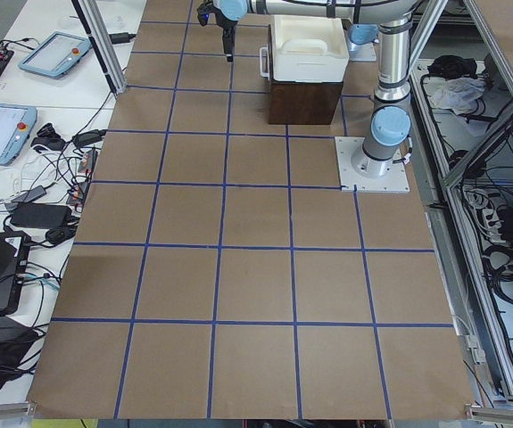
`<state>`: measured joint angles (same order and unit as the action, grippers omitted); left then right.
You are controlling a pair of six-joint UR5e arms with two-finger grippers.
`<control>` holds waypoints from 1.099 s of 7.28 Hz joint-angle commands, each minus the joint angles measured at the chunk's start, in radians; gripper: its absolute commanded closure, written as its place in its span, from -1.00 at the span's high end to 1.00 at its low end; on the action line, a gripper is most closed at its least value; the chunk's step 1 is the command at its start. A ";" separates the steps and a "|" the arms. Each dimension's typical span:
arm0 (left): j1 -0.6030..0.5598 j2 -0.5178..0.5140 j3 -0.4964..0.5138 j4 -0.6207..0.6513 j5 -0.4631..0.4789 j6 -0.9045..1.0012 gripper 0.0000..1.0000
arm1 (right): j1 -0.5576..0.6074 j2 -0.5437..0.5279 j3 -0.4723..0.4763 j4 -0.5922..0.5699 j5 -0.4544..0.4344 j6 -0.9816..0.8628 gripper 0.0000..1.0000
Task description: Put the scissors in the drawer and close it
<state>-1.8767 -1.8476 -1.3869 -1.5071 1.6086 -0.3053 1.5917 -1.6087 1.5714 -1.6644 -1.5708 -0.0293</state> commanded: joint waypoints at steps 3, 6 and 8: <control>-0.001 0.185 -0.029 -0.022 -0.030 -0.002 1.00 | -0.001 0.000 0.001 0.000 0.000 0.037 1.00; 0.037 0.255 -0.128 -0.024 -0.016 0.043 1.00 | -0.001 0.001 0.001 -0.001 -0.002 0.035 1.00; 0.131 0.303 -0.159 -0.028 -0.016 0.201 1.00 | 0.001 0.001 0.001 -0.002 -0.003 0.042 1.00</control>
<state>-1.8002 -1.5752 -1.5265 -1.5320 1.5915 -0.2075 1.5917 -1.6079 1.5723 -1.6658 -1.5733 0.0102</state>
